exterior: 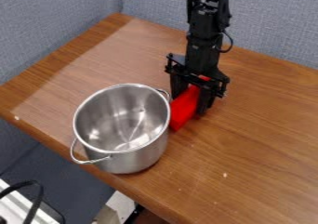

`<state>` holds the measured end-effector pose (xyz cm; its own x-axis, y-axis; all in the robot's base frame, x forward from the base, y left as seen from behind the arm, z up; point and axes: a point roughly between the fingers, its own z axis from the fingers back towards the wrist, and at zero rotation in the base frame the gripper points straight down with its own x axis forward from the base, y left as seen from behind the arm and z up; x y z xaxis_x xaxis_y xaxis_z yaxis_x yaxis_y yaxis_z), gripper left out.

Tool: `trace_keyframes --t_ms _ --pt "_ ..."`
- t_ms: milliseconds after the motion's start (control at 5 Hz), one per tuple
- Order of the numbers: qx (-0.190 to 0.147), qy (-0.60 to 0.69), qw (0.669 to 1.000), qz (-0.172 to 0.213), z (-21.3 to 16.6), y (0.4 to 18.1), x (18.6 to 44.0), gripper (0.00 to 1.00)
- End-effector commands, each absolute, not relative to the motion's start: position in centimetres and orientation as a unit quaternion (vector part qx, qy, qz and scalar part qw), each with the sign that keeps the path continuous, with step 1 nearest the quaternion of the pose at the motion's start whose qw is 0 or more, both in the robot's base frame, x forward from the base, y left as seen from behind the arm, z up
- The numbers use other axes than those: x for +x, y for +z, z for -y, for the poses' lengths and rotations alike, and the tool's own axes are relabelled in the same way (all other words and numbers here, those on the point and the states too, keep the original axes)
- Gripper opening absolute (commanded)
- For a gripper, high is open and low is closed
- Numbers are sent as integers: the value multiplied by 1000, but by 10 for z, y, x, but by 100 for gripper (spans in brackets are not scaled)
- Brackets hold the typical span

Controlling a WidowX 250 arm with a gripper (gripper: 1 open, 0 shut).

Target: Put the red object in the metal pot

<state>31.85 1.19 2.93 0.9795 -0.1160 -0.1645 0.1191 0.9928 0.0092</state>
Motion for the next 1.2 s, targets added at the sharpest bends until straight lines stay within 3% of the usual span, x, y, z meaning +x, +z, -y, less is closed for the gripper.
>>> trace_keyframes --t_ms 0,1000 --pt "13 -72 996 -58 -16 48 328 0" --pt "16 -146 988 -46 -13 67 329 0"
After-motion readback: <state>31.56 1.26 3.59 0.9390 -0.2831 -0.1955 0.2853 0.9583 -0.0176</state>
